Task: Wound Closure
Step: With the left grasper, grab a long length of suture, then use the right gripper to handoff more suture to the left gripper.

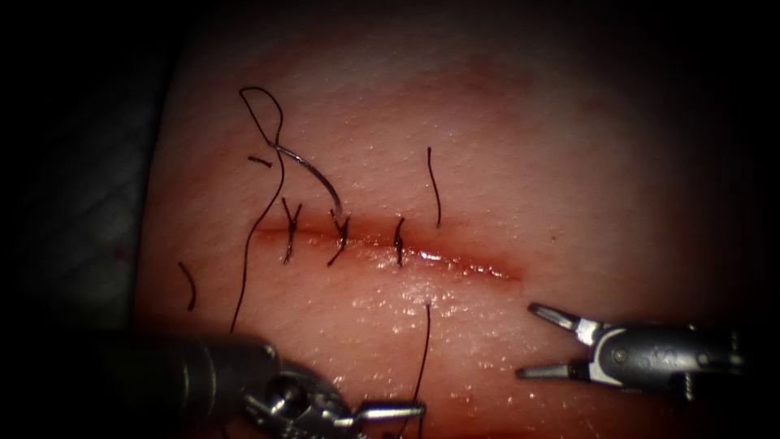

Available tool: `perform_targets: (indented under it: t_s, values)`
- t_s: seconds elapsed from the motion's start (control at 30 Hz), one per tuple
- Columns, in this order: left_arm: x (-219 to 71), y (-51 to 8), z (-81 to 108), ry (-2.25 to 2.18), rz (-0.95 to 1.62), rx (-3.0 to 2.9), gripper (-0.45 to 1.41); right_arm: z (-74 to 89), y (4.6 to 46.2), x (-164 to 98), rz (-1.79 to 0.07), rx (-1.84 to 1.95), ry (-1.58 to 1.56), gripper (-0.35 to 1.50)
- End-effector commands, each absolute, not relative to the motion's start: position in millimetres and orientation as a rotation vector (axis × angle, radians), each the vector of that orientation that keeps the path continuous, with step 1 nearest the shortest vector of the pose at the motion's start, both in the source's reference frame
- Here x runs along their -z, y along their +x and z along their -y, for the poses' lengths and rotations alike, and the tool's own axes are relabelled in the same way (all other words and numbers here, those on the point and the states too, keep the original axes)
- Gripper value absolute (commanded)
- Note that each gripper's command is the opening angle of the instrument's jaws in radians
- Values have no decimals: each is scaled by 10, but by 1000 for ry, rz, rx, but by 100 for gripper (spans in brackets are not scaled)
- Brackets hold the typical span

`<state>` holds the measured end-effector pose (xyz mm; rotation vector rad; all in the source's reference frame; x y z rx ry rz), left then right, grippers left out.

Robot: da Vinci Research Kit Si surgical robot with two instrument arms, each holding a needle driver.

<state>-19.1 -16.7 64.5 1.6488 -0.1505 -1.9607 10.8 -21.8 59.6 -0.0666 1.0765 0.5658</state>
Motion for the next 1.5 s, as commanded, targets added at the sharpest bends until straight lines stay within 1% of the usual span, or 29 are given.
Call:
perform_targets:
  t_s: [0.03, 0.07, 0.1, 0.13, 0.17, 0.27, 0.37, 0.43, 0.53, 0.57, 0.73, 0.87, 0.9, 0.97, 1.17, 1.23, 1.3, 1.33, 1.37, 1.4, 1.43, 1.5]
  values:
    - [-650, -196, 169, 1649, 150, 1960, 48, 224, 116, -602, -1078, -561, -61, 135]
    - [-649, -196, 170, 1647, 154, 1956, 38, 224, 117, -602, -1078, -561, -62, 133]
    - [-648, -196, 170, 1647, 155, 1956, 6, 224, 117, -603, -1078, -561, -62, 133]
    - [-647, -197, 170, 1646, 155, 1956, -38, 225, 117, -603, -1079, -566, -59, 133]
    - [-647, -199, 170, 1647, 155, 1957, -45, 226, 118, -603, -1079, -563, -57, 131]
    - [-646, -200, 167, 1649, 154, 1957, -45, 227, 119, -604, -1086, -558, -53, 126]
    - [-646, -199, 161, 1658, 149, 1953, -45, 231, 123, -603, -1101, -548, -47, 111]
    - [-645, -197, 154, 1669, 143, 1947, -45, 232, 130, -602, -1119, -512, -52, 108]
    - [-642, -196, 146, 1668, 147, 1950, -45, 229, 141, -602, -1129, -449, -89, 118]
    - [-638, -194, 137, 1684, 153, 1952, -45, 227, 153, -602, -1131, -395, -129, 125]
    - [-631, -193, 126, 1692, 158, 1956, -45, 227, 173, -599, -1121, -315, -204, 125]
    - [-625, -194, 119, 1705, 159, 1959, -45, 226, 185, -592, -1114, -246, -270, 120]
    - [-624, -195, 115, 1708, 157, 1961, -45, 226, 190, -589, -1108, -215, -295, 113]
    - [-623, -197, 112, 1713, 159, 1963, -45, 225, 194, -585, -1105, -186, -315, 109]
    - [-623, -203, 106, 1717, 160, 1968, -45, 227, 205, -581, -1099, -143, -359, 109]
    - [-623, -205, 103, 1720, 159, 1969, -45, 227, 209, -581, -1096, -134, -367, 108]
    - [-623, -206, 102, 1721, 159, 1970, -45, 226, 210, -581, -1096, -129, -371, 101]
    - [-623, -206, 101, 1721, 159, 1970, -45, 227, 211, -580, -1099, -120, -370, 88]
    - [-623, -206, 101, 1721, 159, 1970, -45, 227, 211, -580, -1099, -120, -370, 88]
    - [-623, -206, 101, 1721, 159, 1970, -45, 227, 212, -580, -1100, -116, -364, 76]
    - [-623, -206, 101, 1721, 159, 1970, -45, 227, 212, -579, -1102, -108, -364, 59]
    - [-623, -207, 101, 1721, 159, 1971, -45, 228, 213, -579, -1093, -91, -336, -21]
